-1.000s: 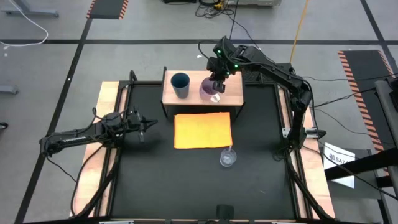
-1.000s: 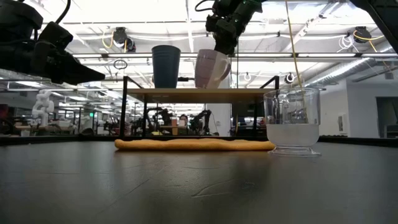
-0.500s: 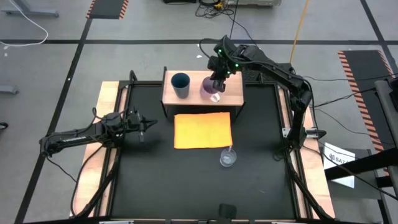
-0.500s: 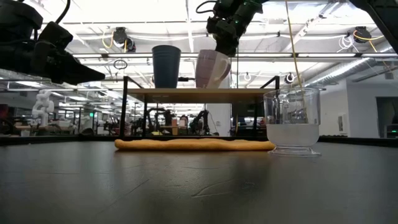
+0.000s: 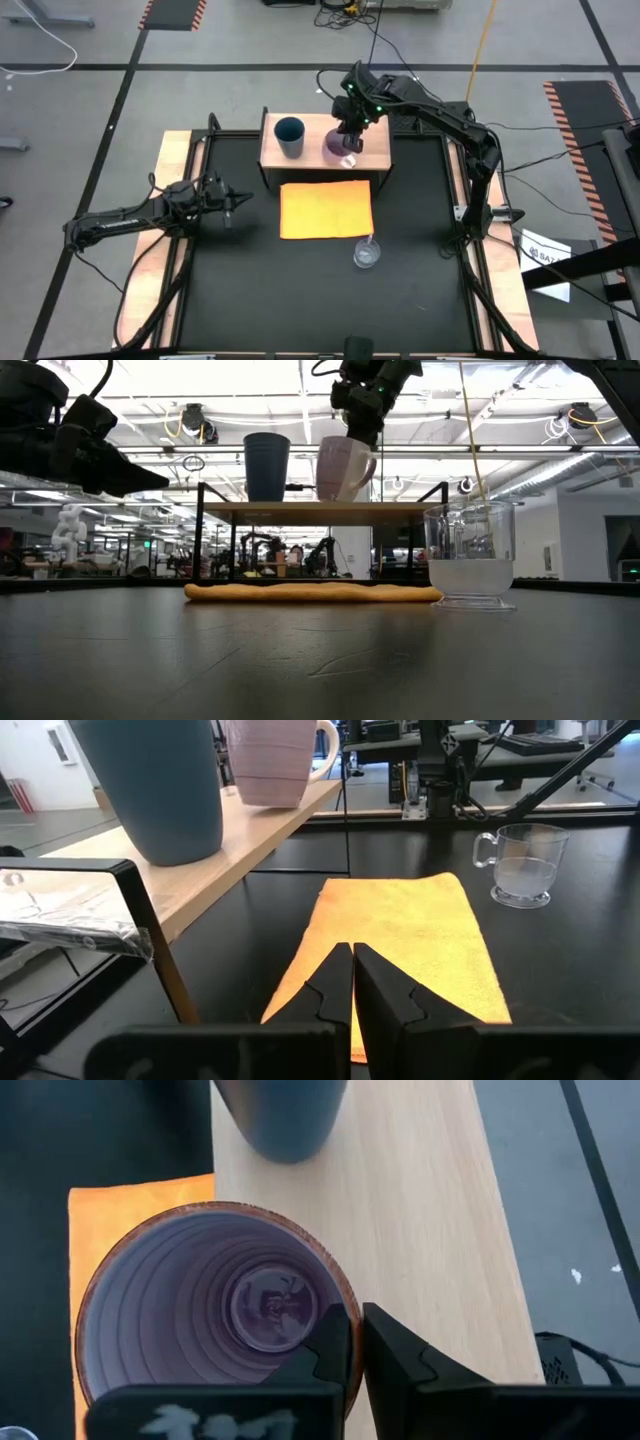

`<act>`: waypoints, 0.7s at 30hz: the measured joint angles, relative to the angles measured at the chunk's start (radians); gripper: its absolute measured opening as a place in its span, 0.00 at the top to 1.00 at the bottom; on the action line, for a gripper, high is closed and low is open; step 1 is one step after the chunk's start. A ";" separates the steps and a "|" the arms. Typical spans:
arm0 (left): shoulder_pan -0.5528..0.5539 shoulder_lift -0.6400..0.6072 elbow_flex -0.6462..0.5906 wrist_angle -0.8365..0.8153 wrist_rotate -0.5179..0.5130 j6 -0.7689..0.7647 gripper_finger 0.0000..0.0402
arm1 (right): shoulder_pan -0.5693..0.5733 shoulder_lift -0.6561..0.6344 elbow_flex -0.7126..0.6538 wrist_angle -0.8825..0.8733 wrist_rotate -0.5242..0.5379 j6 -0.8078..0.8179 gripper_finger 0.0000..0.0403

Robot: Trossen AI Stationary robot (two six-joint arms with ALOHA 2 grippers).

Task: Stack small to large cups/mugs on shelf
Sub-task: Put the purple mug on the shelf

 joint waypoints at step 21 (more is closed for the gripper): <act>0.000 0.000 0.002 -0.014 0.000 -0.002 0.96 | 0.009 -0.004 0.017 -0.040 0.066 -0.016 0.98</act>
